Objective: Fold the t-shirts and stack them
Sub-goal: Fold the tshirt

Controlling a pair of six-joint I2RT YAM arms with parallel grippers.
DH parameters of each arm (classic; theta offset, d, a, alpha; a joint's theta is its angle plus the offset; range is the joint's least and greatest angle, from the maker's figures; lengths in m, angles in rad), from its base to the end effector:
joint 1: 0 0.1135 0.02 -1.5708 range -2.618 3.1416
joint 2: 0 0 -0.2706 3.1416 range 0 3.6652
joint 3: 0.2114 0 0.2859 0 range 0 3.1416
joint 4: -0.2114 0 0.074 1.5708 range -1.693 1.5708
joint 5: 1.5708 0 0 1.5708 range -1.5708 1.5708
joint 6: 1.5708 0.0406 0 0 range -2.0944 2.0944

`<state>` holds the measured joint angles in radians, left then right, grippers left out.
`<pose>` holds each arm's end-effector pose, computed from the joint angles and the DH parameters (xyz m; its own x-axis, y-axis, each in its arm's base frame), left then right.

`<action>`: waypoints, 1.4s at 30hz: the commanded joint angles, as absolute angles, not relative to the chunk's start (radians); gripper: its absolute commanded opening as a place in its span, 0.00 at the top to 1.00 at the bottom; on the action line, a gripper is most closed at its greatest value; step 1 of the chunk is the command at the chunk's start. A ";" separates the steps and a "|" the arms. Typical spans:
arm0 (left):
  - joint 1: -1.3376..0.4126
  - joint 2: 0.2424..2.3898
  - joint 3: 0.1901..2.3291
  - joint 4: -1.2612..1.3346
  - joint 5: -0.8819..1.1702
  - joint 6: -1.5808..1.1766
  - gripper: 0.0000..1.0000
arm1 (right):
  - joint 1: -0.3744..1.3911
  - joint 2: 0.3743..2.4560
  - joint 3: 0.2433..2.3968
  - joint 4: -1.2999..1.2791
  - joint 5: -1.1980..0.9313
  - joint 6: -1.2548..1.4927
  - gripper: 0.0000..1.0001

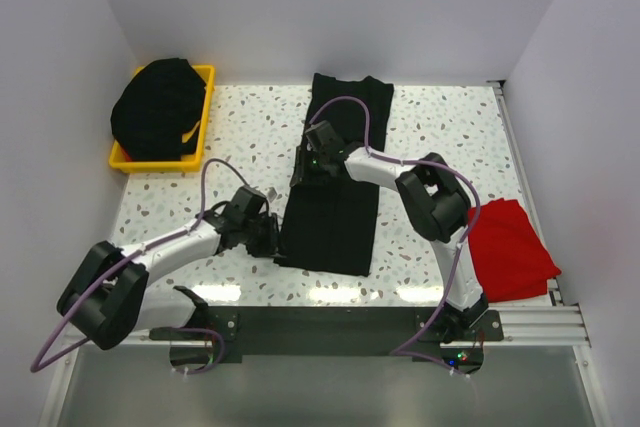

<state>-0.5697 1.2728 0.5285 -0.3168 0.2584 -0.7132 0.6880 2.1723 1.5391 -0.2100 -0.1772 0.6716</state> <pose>0.1982 -0.1393 0.1281 -0.9657 -0.1326 -0.2231 -0.0071 0.8729 -0.4879 0.3893 0.3292 0.1345 -0.8969 0.0556 -0.4387 -0.2012 0.8321 0.5169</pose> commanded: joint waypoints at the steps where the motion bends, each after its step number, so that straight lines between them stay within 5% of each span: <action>1: -0.566 1.229 0.552 -0.374 0.294 -0.686 0.74 | 0.692 2.212 1.554 -0.219 -0.173 0.670 0.60; 30: -0.568 1.312 0.422 -0.186 0.350 -0.764 0.75 | 0.689 2.138 1.595 -0.258 -0.201 0.649 0.58; 42: -0.715 1.388 0.437 -0.107 0.337 -0.827 0.75 | 0.556 1.783 1.347 -0.258 -0.192 0.632 0.52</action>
<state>-0.6621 1.3293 0.4515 -0.0937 0.3748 -0.8055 0.6243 1.9293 1.4220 -0.2764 -0.1783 0.6407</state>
